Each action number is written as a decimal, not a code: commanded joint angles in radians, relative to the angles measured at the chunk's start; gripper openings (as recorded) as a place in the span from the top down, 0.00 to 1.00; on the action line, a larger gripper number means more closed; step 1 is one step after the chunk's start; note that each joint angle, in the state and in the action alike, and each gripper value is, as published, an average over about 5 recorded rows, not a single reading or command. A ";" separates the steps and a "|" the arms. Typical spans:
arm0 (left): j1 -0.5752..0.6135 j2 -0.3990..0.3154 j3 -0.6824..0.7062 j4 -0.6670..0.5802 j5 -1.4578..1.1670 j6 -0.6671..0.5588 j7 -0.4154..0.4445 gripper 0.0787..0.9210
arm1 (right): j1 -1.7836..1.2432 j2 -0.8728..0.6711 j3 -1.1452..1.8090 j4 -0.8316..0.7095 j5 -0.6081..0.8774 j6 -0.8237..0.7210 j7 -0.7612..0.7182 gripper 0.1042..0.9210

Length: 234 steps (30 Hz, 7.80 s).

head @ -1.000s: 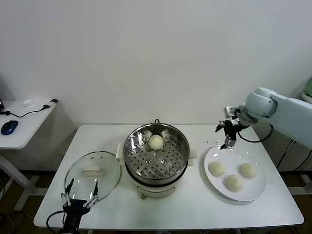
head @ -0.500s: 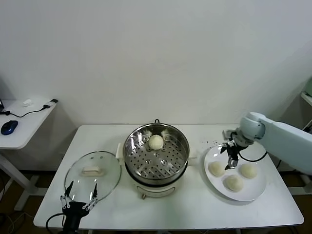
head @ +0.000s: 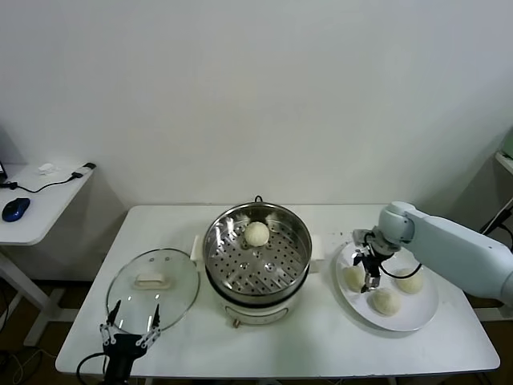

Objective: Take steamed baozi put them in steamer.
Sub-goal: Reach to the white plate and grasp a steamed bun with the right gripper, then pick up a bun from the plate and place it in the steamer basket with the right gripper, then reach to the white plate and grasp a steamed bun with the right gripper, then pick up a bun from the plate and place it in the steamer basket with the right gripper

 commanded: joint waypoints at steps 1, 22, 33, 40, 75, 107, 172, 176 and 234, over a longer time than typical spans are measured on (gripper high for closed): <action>-0.003 0.000 0.004 0.005 0.004 0.000 0.001 0.12 | -0.027 0.024 0.021 -0.049 -0.018 0.010 0.002 0.23; 0.006 -0.003 0.008 0.006 0.006 -0.006 -0.002 0.12 | 0.125 -0.061 -0.044 0.042 0.114 0.016 0.001 0.45; 0.009 -0.005 0.018 -0.007 0.005 -0.005 -0.002 0.12 | 0.605 -0.076 -0.361 0.126 0.436 -0.024 0.005 0.45; 0.009 -0.005 0.029 -0.012 0.005 -0.006 -0.003 0.12 | 0.846 0.051 -0.492 0.128 0.654 -0.060 0.017 0.45; 0.011 0.004 0.033 -0.002 0.004 -0.019 -0.013 0.12 | 0.479 0.598 -0.423 0.073 0.794 -0.260 0.288 0.45; -0.004 0.009 0.029 0.020 0.001 -0.019 -0.016 0.12 | 0.651 0.414 -0.439 0.232 0.751 -0.238 0.223 0.12; 0.017 -0.013 0.003 0.035 0.022 -0.019 -0.025 0.12 | -0.099 -0.225 0.056 0.242 -0.093 0.015 0.016 0.12; 0.014 -0.013 0.001 0.038 0.022 -0.018 -0.024 0.12 | -0.099 -0.217 0.050 0.232 -0.094 0.019 0.012 0.13; 0.026 -0.026 0.020 0.027 0.059 -0.008 -0.019 0.12 | 0.656 0.409 -0.273 0.328 -0.163 0.731 -0.157 0.48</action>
